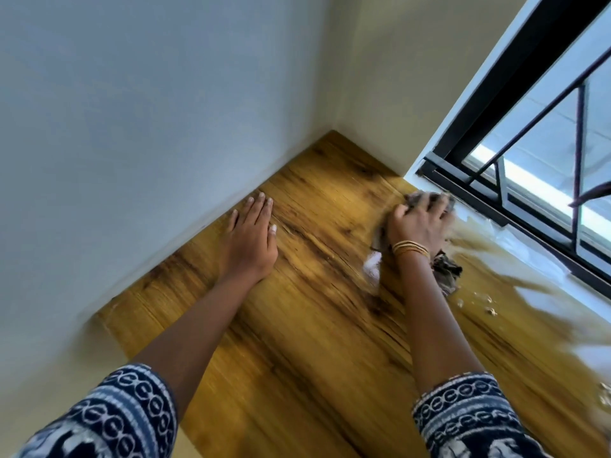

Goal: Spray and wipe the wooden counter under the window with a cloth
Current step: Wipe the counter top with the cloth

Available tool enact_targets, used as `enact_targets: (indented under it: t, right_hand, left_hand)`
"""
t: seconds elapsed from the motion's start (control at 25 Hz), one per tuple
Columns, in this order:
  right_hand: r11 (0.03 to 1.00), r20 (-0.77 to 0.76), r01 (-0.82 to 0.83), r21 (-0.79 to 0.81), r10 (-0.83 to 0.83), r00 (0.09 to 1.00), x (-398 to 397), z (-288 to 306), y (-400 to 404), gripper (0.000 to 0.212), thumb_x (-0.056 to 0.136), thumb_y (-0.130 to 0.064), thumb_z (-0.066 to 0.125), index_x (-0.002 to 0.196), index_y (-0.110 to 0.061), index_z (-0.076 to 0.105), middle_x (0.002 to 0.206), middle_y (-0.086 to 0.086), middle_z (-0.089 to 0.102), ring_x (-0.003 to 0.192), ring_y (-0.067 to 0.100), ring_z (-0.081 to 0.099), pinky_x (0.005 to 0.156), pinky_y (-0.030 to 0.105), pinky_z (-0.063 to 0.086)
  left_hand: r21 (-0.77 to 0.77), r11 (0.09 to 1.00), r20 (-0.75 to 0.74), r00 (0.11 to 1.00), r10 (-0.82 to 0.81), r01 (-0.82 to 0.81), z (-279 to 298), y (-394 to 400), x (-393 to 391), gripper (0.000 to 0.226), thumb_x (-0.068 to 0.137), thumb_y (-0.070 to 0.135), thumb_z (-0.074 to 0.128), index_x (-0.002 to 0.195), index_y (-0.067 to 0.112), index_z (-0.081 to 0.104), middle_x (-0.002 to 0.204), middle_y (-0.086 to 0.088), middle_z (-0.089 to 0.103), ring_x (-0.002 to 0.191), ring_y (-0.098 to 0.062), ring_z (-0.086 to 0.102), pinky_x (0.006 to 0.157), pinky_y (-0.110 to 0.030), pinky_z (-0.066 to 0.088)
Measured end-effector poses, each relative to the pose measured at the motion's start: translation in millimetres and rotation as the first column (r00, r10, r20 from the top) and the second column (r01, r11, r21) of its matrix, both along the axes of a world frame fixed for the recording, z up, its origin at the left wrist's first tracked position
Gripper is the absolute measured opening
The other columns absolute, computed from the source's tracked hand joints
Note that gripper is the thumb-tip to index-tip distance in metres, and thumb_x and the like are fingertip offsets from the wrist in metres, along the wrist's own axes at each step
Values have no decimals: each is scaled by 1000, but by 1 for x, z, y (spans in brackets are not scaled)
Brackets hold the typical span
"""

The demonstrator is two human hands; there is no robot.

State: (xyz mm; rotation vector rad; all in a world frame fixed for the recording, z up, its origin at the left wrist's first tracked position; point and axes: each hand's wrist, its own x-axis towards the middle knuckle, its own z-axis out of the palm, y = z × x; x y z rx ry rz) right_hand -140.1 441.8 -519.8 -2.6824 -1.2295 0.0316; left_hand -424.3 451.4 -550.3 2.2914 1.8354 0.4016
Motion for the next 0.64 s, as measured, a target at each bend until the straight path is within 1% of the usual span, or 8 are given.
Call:
enact_targets:
  t: [0.08, 0.12, 0.2, 0.28, 0.32, 0.36, 0.52, 0.64]
  right_hand:
    - [940, -6, -339, 38, 339, 941, -42, 2, -19, 57, 94, -41, 33, 147, -20, 31, 158, 10, 20, 145, 34, 16, 117, 53, 25]
    - [849, -14, -526, 61, 527, 850, -66, 0, -38, 57, 94, -42, 34, 148, -26, 29, 160, 6, 18, 147, 33, 15, 114, 52, 31]
    - [523, -29, -852, 28, 853, 522, -106, -13, -89, 61, 91, -45, 37, 150, -33, 28, 161, 0, 19, 148, 32, 17, 104, 49, 42]
    - [174, -41, -984, -33, 984, 175, -108, -22, -118, 63, 89, -45, 41, 151, -36, 29, 162, -3, 19, 149, 30, 19, 103, 47, 44]
    - [116, -35, -993, -30, 992, 117, -94, -19, -111, 64, 88, -44, 41, 150, -40, 28, 162, -5, 18, 148, 28, 20, 101, 46, 44]
    - [174, -15, -985, -14, 985, 174, -76, -16, -96, 63, 88, -45, 41, 149, -46, 26, 162, -6, 17, 146, 26, 23, 99, 47, 45]
    - [802, -80, -597, -18, 594, 801, 43, -2, -39, 59, 87, -54, 27, 146, -52, 24, 160, -9, 9, 138, 33, 31, 94, 51, 47]
    - [915, -60, -402, -44, 399, 915, 74, 2, -36, 63, 90, -51, 27, 151, -34, 30, 162, -2, 10, 148, 32, 14, 104, 61, 40]
  left_hand:
    - [-3, 1000, -4, 1000, 0, 0, 1, 0, 0, 54, 99, 29, 29, 152, 19, 21, 160, 1, 18, 148, -15, 12, 121, -40, 10]
    - [-5, 1000, -4, 1000, -2, 2, 2, 0, 0, 54, 99, 28, 29, 152, 19, 21, 160, 1, 18, 148, -15, 12, 121, -40, 10]
    - [-9, 1000, -7, 1000, -3, 3, 2, 1, 0, 55, 99, 28, 31, 152, 18, 22, 160, 1, 18, 148, -15, 12, 121, -39, 10]
    - [-10, 1000, -17, 1000, -4, 4, 4, 0, 0, 55, 99, 27, 31, 152, 18, 23, 160, 0, 19, 148, -15, 13, 121, -39, 10]
    - [-9, 1000, -17, 1000, -8, 8, 5, 0, 0, 54, 99, 27, 31, 152, 18, 22, 160, 0, 18, 148, -15, 13, 121, -39, 9]
    - [-10, 1000, -12, 1000, -11, 11, 5, 1, -1, 54, 100, 27, 31, 152, 18, 22, 160, 0, 18, 148, -15, 12, 121, -39, 9]
    - [-11, 1000, 2, 1000, -13, 13, 3, -1, -1, 53, 101, 28, 30, 152, 18, 23, 160, 0, 19, 148, -15, 12, 121, -40, 9]
    - [-1, 1000, 5, 1000, -14, 14, 1, 1, -1, 53, 100, 28, 30, 152, 18, 23, 160, -1, 20, 148, -16, 14, 121, -40, 10]
